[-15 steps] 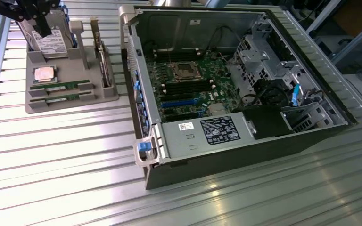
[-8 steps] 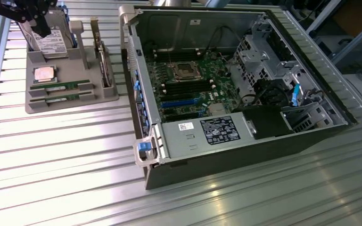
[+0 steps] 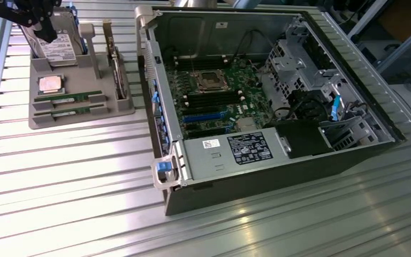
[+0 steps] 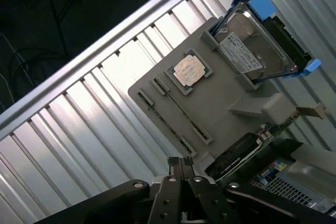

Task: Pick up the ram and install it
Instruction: 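Pick up the ram and move it above insertion slot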

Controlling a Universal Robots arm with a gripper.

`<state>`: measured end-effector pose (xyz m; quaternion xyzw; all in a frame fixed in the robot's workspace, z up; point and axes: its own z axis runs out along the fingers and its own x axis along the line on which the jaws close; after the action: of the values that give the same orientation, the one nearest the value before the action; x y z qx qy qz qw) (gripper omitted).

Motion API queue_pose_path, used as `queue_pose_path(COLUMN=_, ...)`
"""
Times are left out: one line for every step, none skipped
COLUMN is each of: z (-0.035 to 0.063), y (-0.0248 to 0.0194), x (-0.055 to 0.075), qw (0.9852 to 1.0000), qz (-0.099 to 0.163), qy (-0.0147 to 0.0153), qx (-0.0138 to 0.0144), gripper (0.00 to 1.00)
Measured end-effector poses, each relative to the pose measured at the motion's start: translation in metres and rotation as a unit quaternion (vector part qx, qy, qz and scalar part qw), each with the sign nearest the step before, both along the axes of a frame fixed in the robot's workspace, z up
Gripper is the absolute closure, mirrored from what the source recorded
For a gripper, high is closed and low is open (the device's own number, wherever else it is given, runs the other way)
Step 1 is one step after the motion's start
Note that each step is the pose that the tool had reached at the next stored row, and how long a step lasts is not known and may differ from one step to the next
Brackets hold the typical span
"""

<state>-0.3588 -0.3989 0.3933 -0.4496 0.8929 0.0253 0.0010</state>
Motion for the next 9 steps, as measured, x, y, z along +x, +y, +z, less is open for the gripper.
queue_pose_path(z=0.0, y=0.0, x=0.0, qw=0.9999, qz=0.016, qy=0.0, qx=0.0, gripper=0.89)
queue_pose_path(z=0.0, y=0.0, x=0.0, qw=0.9997, qz=0.025, qy=0.0, qx=0.0, gripper=0.89)
queue_pose_path(z=0.0, y=0.0, x=0.0, qw=0.9992, qz=0.039, qy=0.0, qx=0.0, gripper=0.89)
queue_pose_path(z=0.0, y=0.0, x=0.0, qw=0.9987, qz=0.05, qy=0.0, qx=0.0, gripper=0.89)
queue_pose_path(z=0.0, y=0.0, x=0.0, qw=0.9981, qz=0.062, qy=0.0, qx=0.0, gripper=0.89)
queue_pose_path(z=0.0, y=0.0, x=0.0, qw=0.9977, qz=0.068, qy=0.0, qx=0.0, gripper=0.89)
queue_pose_path(z=0.0, y=0.0, x=0.0, qw=0.9973, qz=0.074, qy=0.0, qx=0.0, gripper=0.89)
queue_pose_path(z=0.0, y=0.0, x=0.0, qw=0.9967, qz=0.081, qy=0.0, qx=0.0, gripper=0.89)
queue_pose_path(z=0.0, y=0.0, x=0.0, qw=0.9959, qz=0.091, qy=0.0, qx=0.0, gripper=0.89)
